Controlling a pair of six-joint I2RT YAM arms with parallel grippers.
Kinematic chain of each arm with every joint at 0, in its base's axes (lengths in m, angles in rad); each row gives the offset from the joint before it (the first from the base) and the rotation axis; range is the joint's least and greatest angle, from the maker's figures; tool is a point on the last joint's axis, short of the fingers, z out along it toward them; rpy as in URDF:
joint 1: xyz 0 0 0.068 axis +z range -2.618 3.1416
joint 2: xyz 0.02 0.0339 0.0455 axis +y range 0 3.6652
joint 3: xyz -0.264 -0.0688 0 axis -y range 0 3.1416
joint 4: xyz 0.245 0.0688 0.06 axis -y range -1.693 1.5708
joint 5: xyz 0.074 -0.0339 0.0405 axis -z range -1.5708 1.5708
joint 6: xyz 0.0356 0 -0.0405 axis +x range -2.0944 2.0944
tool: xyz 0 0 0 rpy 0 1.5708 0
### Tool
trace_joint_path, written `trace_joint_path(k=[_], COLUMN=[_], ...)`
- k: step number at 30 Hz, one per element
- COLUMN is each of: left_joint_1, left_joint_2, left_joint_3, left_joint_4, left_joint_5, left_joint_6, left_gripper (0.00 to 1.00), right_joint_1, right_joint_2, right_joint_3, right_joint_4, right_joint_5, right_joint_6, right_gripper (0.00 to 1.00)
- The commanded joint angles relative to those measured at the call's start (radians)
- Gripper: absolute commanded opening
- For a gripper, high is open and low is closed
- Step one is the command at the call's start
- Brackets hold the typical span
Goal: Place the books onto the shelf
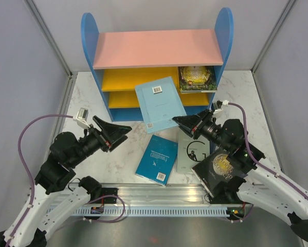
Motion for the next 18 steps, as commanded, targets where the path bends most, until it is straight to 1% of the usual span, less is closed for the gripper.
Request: trace_joint_path(k=[1,7,11,13,18], left_joint_1=[0.001,0.001,0.001,0.001,0.001], left_joint_2=[-0.029,-0.065,-0.100,-0.128,-0.177], left_joint_3=[0.033,0.070,0.073,0.075,0.091], left_joint_4=[-0.079,-0.139,-0.186,-0.202,-0.264], left_joint_5=[-0.048,-0.071,-0.087,-0.099,-0.136], left_joint_6=[0.057,0.076,0.075,0.069,0.070], left_gripper=[1.00,1.00,1.00,1.00,1.00], right_joint_1=[-0.053,-0.185,-0.303,-0.340,-0.467], right_joint_2=[0.011,0.087,0.162,0.202,0.256], right_joint_3=[0.116,0.190,0.260,0.310,0.383], right_joint_4=[0.110,0.096,0.063,0.030,-0.016], right_joint_5=[-0.009,-0.042,-0.108,-0.124,-0.174], right_joint_6=[0.015,0.058,0.057,0.051,0.045], right_gripper=[0.00,0.00,0.00,0.00,0.00])
